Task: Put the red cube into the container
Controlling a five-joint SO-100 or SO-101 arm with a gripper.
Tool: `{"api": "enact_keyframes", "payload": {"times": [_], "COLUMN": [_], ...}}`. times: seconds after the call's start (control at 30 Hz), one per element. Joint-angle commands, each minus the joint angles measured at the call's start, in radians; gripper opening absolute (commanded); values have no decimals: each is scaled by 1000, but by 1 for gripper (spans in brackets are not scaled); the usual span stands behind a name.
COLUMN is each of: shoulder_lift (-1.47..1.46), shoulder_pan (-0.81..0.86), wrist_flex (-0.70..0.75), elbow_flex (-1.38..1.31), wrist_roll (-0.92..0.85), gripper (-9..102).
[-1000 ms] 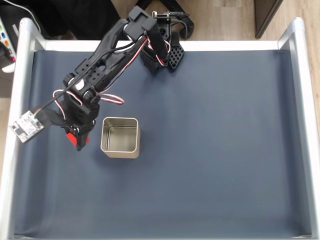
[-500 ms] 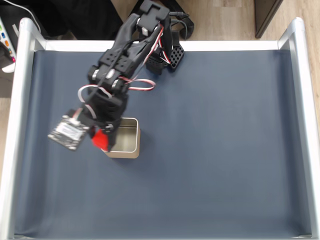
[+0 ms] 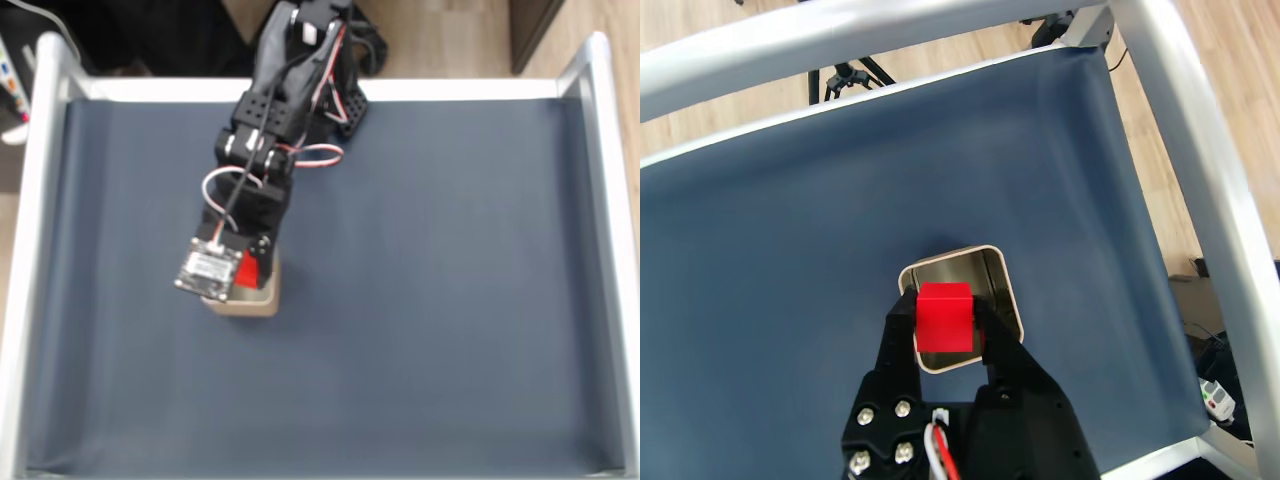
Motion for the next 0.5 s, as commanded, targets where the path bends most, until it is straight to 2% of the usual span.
{"api": "enact_keyframes", "payload": {"times": [0.0,0.47], "shoulder_lift": [60,80], "shoulder_pan": [2,64], "wrist_flex": [-44,-201], "elbow_flex": [25,172], "wrist_roll": [-18,-81], "gripper": [0,0]}}
